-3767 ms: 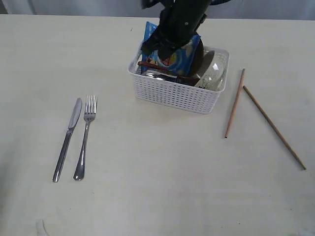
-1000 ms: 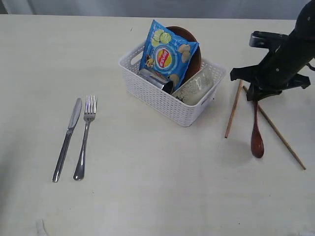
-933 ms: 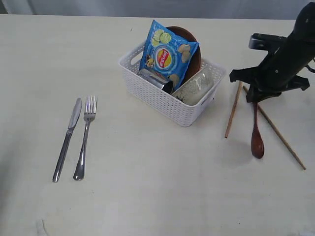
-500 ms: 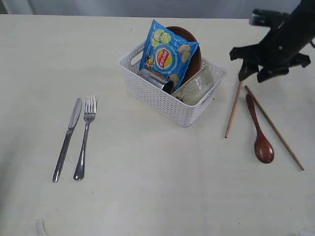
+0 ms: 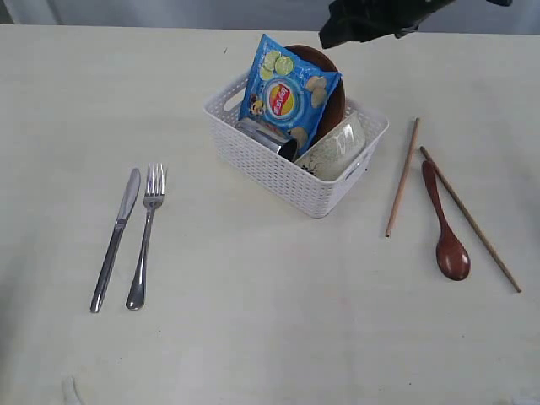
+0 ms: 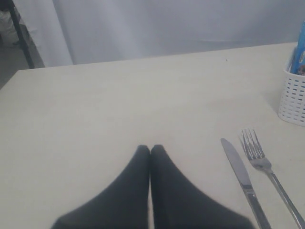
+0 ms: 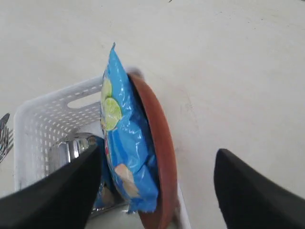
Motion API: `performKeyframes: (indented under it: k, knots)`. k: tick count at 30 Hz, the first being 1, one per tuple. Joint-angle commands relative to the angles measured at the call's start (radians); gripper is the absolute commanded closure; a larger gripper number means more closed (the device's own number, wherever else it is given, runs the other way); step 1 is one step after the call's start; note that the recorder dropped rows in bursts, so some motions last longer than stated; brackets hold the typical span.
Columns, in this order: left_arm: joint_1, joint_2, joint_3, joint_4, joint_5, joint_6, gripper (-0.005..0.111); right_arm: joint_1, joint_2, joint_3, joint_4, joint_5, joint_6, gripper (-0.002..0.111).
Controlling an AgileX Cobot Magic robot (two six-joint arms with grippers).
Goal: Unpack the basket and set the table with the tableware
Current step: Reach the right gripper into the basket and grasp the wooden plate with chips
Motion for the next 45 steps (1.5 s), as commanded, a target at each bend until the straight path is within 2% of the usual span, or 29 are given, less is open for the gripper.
performKeyframes:
  k: [1,11,14,16,17,19,20,28,40,42,45]
  knots:
    - [-0.005,-0.002,0.002,-0.006,-0.001,-0.002,0.107,-0.001,0.094,-0.075,0.051,0.066,-0.038,0.040]
    - [-0.005,-0.002,0.002,-0.006,-0.001,-0.002,0.107,0.002,0.231,-0.149,0.107,0.217,-0.096,0.042]
    - [-0.005,-0.002,0.002,-0.003,-0.001,-0.002,0.107,0.017,0.229,-0.149,0.098,0.201,-0.098,0.059]
    - [-0.005,-0.002,0.002,-0.001,-0.001,-0.002,0.107,0.027,0.229,-0.149,0.098,0.191,-0.098,0.076]
    - [-0.005,-0.002,0.002,-0.001,-0.001,-0.002,0.107,0.033,0.225,-0.149,0.098,0.184,-0.098,0.088]
    - [-0.005,-0.002,0.002,-0.001,-0.001,-0.002,0.107,0.033,0.211,-0.151,0.098,0.177,-0.098,0.102]
    - [-0.005,-0.002,0.002,-0.001,-0.001,-0.002,0.107,0.033,0.206,-0.158,0.098,0.177,-0.098,0.104]
    - [-0.005,-0.002,0.002,-0.001,-0.001,-0.002,0.107,0.031,0.127,-0.190,0.104,0.158,-0.081,0.105]
    - [-0.005,-0.002,0.002,-0.001,-0.001,-0.002,0.107,0.033,0.253,-0.189,0.098,0.181,-0.063,0.104]
    - [-0.005,-0.002,0.002,-0.001,-0.001,-0.002,0.107,0.033,0.260,-0.191,0.091,0.184,-0.063,0.100]
    - [-0.005,-0.002,0.002,-0.001,-0.001,-0.002,0.107,0.033,0.260,-0.191,0.084,0.188,-0.063,0.082]
